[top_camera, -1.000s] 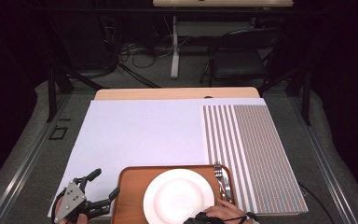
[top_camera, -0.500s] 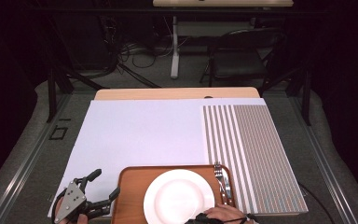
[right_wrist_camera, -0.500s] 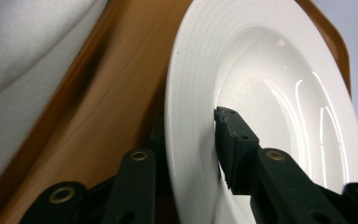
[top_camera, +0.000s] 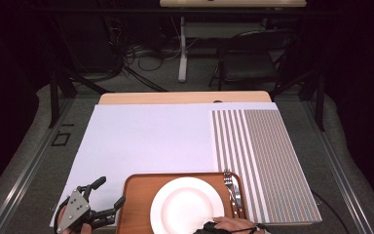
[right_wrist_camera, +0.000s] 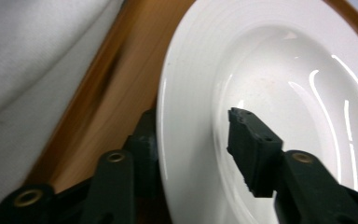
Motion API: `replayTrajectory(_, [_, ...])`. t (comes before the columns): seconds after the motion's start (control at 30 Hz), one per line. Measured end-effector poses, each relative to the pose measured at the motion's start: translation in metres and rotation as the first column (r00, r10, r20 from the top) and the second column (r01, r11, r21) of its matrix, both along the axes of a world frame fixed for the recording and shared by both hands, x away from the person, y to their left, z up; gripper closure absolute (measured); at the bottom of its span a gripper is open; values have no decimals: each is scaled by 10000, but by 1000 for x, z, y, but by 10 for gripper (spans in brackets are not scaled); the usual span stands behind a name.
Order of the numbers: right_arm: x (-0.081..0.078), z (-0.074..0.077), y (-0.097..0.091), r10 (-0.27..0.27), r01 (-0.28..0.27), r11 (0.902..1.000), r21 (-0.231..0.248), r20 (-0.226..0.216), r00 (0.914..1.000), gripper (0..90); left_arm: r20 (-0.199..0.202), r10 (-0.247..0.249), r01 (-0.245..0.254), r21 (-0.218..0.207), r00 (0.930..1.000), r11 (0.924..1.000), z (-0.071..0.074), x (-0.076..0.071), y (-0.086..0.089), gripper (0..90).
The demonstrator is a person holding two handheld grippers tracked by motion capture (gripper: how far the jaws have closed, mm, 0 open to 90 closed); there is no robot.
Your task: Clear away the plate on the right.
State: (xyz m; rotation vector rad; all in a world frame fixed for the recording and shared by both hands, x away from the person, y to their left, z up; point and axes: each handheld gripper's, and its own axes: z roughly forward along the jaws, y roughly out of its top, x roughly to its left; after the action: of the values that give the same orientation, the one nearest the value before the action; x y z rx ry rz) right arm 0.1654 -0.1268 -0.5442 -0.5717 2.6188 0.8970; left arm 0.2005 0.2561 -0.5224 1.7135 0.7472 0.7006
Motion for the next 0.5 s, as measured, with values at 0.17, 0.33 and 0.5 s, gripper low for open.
replayTrajectory(0.17, [1, 5, -2, -143, 154, 9992, 369, -281, 9995, 460, 5, -1, 1, -5, 10000, 10000, 0, 0, 0, 152])
replayTrajectory(0.33, [0, 10, -6, -632, 668, 9962, 553, -641, 9959, 386, -1, 10, -10, -60, 10000, 10000, 0, -1, 0, 152])
replayTrajectory(0.5, [1, 19, -8, -774, 876, 9917, 943, -1071, 9912, 326, 14, 1, -1, -27, 10000, 10000, 0, 0, 0, 152])
